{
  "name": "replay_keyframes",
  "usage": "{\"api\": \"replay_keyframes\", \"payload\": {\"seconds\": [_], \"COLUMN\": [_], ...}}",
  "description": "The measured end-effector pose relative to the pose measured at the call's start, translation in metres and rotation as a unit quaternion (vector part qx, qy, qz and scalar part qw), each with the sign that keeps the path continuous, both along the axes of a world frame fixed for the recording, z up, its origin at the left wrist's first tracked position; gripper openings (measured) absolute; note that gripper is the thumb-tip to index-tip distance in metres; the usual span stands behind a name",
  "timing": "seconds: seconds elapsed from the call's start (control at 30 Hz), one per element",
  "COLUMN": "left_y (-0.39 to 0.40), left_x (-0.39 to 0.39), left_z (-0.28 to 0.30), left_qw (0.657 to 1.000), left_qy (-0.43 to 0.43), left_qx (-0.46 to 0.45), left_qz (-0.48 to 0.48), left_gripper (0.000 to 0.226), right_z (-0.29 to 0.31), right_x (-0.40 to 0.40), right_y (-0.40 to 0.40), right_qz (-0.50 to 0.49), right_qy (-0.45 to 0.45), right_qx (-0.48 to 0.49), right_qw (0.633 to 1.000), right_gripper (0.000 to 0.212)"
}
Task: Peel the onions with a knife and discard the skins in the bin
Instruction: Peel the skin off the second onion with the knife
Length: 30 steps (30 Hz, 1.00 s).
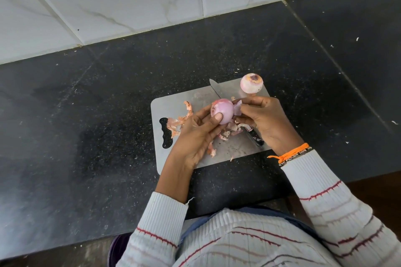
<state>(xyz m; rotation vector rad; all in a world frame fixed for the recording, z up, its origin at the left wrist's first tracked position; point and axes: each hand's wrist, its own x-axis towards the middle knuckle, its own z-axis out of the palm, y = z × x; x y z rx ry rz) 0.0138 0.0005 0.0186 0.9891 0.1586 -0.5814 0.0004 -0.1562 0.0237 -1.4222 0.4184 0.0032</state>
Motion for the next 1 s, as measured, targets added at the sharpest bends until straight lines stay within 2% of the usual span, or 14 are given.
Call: {"api": "replay_keyframes", "payload": {"seconds": [0.07,0.1,0.23,0.33,0.5,0.6,0.67,0.8,1.0], "left_y": [0.0,0.0,0.0,0.003,0.009,0.007,0.006,0.003,0.004], "left_x": [-0.001,-0.001,-0.002,-0.002,0.002,0.0,-0.002,-0.003,-0.002], "left_z": [0.002,0.002,0.004,0.006,0.012,0.011,0.012,0.014,0.011], "left_qw": [0.999,0.999,1.0,1.0,0.995,0.987,0.982,0.979,0.98], "left_qy": [0.004,0.006,-0.002,-0.002,-0.082,-0.108,-0.121,-0.129,-0.118], "left_qx": [-0.035,-0.042,-0.025,-0.029,0.064,0.119,0.143,0.155,0.162], "left_qz": [0.003,0.003,-0.012,-0.011,0.0,0.007,0.007,0.005,-0.007], "left_gripper": [0.047,0.05,0.035,0.032,0.039,0.044,0.046,0.044,0.043], "right_z": [-0.004,-0.005,-0.01,-0.009,-0.002,0.005,0.009,0.017,0.017], "right_x": [0.0,0.001,0.0,-0.001,-0.002,-0.005,-0.007,-0.009,-0.01], "right_y": [-0.001,-0.001,0.0,-0.002,-0.005,-0.002,-0.001,0.002,0.002], "right_qz": [0.001,0.005,0.039,0.038,0.071,0.088,0.088,0.113,0.124], "right_qy": [0.007,0.003,-0.028,-0.053,-0.071,-0.084,-0.096,-0.095,-0.092], "right_qx": [0.002,-0.026,-0.226,-0.32,-0.339,-0.385,-0.382,-0.343,-0.344], "right_qw": [1.0,1.0,0.973,0.945,0.935,0.915,0.915,0.928,0.926], "right_gripper": [0.011,0.01,0.016,0.022,0.028,0.028,0.026,0.028,0.031]}}
